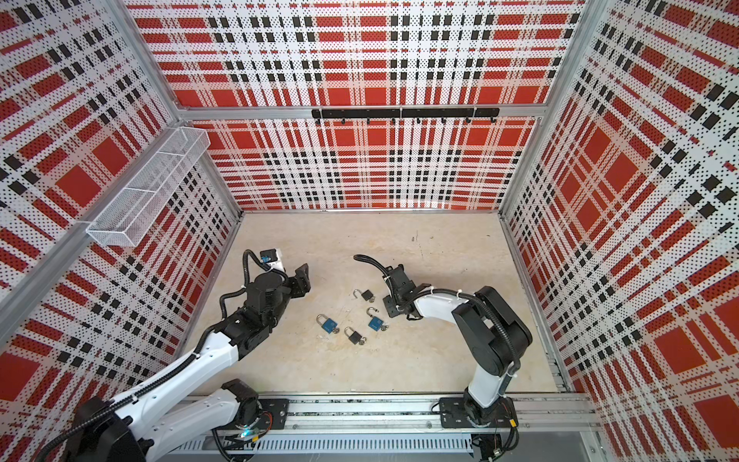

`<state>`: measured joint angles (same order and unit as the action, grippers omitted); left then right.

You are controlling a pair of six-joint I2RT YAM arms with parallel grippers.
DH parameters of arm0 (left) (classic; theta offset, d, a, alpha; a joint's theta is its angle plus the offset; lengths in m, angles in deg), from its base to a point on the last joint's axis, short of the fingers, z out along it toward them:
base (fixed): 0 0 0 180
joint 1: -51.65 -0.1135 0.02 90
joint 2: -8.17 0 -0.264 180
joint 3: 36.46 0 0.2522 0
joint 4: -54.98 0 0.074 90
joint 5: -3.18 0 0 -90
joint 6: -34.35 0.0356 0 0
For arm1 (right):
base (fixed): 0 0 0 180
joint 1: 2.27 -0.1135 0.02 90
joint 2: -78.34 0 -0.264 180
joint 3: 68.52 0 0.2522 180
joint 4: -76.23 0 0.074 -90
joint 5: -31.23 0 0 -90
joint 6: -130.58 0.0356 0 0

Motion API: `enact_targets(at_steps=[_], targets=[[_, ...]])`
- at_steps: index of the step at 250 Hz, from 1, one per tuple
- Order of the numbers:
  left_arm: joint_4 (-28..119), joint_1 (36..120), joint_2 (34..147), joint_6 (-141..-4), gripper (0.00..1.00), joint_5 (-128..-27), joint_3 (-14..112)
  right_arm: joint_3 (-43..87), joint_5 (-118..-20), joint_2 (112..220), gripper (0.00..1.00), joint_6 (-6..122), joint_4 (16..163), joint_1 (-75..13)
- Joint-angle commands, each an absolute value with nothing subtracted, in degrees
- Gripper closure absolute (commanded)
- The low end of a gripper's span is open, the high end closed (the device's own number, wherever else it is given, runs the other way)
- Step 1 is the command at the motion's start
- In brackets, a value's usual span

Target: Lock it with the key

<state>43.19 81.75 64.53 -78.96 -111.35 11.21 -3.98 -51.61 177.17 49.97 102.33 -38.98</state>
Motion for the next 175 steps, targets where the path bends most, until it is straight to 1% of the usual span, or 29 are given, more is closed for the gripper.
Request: enact_targets(at_steps=[1,49,95,149,175], targets=[[42.37,82.08,65.12,-78.97,0.28,-109.43,12.97,-3.55,-51.01,174.9,0.84,48.76,104.38,-39.38],[39.75,82.92,65.39,-79.62,0.31,-106.8,14.93,-2.75,-51.99,169.57,0.84,46.88,106.75,-39.54],[35.56,84.52,66.72,-80.44,0.32,-102.02,18.34,-1.49,-54.01,165.18,0.85,45.56,108.93,-39.71],[29.19,87.0,71.0,-82.28,0.36,-97.8,23.02,-0.36,-54.91,160.96,0.85,43.7,110.53,-41.71],[28.56,87.84,73.38,-83.37,0.38,-93.68,24.33,0.26,-54.88,159.27,0.85,43.39,111.35,-43.0]])
